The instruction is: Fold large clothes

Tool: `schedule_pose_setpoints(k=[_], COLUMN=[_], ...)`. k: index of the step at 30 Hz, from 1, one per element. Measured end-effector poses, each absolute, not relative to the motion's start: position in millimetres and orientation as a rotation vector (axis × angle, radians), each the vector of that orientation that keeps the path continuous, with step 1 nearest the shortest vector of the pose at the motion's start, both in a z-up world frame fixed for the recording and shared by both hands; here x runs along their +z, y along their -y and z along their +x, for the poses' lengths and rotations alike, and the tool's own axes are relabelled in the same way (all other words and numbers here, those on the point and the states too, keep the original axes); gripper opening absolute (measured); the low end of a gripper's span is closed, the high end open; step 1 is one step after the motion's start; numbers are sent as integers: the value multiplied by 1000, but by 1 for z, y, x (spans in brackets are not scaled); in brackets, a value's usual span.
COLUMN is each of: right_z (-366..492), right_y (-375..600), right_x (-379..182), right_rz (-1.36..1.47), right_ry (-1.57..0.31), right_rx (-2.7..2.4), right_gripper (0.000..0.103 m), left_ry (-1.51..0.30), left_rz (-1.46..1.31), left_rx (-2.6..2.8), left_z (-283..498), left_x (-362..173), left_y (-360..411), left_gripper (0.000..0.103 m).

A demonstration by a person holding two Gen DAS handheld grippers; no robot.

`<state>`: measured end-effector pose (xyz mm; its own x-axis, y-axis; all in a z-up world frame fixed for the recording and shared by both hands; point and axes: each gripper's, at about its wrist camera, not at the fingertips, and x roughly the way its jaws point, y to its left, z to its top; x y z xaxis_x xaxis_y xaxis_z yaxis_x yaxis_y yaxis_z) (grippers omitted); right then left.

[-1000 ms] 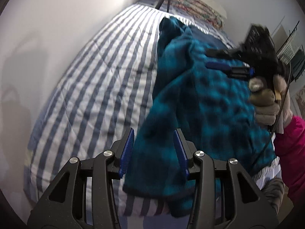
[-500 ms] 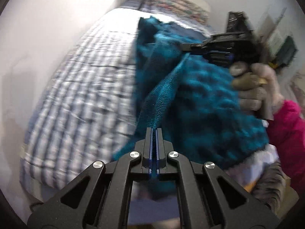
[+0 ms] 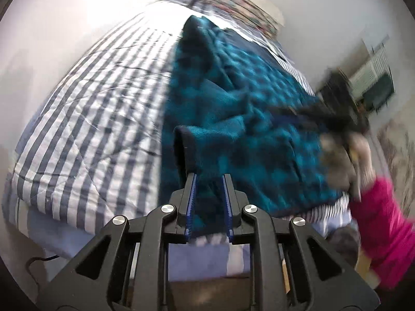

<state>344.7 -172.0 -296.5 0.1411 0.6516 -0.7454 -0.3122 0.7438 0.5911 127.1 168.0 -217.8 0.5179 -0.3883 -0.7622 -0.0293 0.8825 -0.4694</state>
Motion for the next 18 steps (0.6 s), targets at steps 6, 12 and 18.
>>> schedule_pose_setpoints(k=[6, 12, 18], right_z=[291, 269, 257], right_y=[173, 180, 208], right_x=[-294, -290, -279], right_rz=[401, 433, 505], right_ry=[-1256, -1233, -1201], right_rx=[832, 840, 808], right_gripper=[38, 39, 39], left_ry=[-958, -965, -984], left_rz=[-525, -428, -370], left_rx=[-174, -177, -411], left_z=[126, 146, 137], left_x=[-212, -223, -220], left_y=[-187, -170, -109], left_gripper=[47, 53, 7])
